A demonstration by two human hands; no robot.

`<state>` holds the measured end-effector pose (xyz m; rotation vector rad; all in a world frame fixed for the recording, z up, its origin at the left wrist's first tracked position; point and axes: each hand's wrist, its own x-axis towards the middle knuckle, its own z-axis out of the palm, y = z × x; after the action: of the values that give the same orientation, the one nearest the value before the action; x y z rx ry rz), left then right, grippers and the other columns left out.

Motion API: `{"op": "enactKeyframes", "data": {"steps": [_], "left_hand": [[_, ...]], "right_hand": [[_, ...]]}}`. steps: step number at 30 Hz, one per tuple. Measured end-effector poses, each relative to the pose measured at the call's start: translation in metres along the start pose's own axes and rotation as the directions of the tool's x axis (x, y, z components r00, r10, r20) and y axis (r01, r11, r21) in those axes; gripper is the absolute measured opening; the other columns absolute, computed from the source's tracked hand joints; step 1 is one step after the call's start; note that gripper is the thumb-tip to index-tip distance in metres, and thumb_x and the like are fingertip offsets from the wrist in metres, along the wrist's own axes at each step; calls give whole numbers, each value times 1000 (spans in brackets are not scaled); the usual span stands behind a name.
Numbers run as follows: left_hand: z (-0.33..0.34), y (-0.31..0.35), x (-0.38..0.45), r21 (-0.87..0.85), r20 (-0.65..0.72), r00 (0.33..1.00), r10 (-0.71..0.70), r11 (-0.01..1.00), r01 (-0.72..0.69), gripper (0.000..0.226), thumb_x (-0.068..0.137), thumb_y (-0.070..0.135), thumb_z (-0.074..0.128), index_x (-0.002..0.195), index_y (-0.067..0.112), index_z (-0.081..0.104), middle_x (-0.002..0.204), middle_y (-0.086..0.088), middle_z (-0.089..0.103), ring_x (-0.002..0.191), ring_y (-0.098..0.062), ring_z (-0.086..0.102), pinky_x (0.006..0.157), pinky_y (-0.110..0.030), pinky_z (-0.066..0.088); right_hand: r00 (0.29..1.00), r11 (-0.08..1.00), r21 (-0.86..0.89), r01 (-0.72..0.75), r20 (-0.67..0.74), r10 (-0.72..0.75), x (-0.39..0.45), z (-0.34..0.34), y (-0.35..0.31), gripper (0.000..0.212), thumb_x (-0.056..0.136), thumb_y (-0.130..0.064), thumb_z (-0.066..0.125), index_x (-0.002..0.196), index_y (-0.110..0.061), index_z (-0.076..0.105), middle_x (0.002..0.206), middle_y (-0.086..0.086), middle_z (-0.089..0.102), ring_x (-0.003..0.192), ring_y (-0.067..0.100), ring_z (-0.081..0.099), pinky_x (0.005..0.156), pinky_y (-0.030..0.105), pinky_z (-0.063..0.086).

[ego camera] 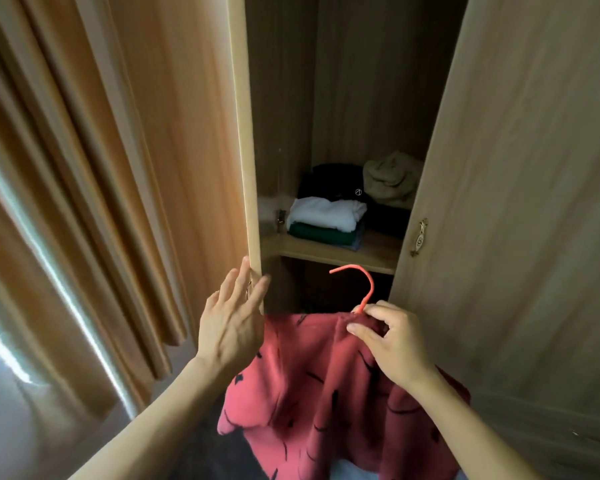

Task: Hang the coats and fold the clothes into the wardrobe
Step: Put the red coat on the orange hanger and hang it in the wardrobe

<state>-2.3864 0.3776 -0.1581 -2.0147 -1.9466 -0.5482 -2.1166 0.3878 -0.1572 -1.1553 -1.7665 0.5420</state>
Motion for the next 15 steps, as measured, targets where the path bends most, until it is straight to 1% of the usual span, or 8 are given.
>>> {"op": "enactKeyframes", "data": {"steps": [3,6,9,11,13,15], "left_hand": [[-4,-19,-3,-6,29,999,-26,1000,27,66,76,10,57,140,24,48,159,-15,29,137,-33,43,80,-45,54],[-7,-35,-5,-16,34,997,-65,998,65,64,76,12,57,138,24,47,160,-16,27,136,-33,44,78,-45,54],[-7,-48,-6,1,40,995,-87,996,87,62,78,19,60,138,23,44,160,-14,25,132,-31,45,73,-45,54],[-5,-57,-8,-15,30,996,-89,996,89,62,80,23,61,139,23,42,159,-13,23,128,-32,48,71,-44,55],[-4,-65,-9,-42,16,995,-99,994,99,61,85,27,62,142,23,39,160,-11,21,126,-35,50,71,-45,56],[-4,-73,-11,-64,7,993,-117,991,117,61,90,31,62,145,22,36,161,-10,19,127,-36,50,73,-45,57]], "right_hand": [[1000,1000,4,13,-13,-13,-1,5,-9,15,77,-11,83,90,-18,79,80,-7,69,78,12,67,73,27,54],[999,999,32,10,-35,-9,-2,10,-18,15,77,-10,83,88,-18,78,79,-7,69,79,12,67,74,29,54],[1000,999,31,15,-14,-15,-3,15,-22,12,78,-21,80,90,-23,78,81,-6,69,80,13,67,76,34,55],[1000,999,41,8,-10,-8,-4,16,-24,14,76,-27,78,90,-24,78,83,-6,69,81,12,68,78,36,56],[1000,999,36,3,-8,-3,-5,19,-26,13,77,-25,79,91,-25,78,83,-7,69,81,11,68,79,36,55],[1000,1000,19,8,-1,-8,-4,24,-30,15,78,-19,82,91,-26,78,82,-6,69,80,10,68,78,36,55]]}}
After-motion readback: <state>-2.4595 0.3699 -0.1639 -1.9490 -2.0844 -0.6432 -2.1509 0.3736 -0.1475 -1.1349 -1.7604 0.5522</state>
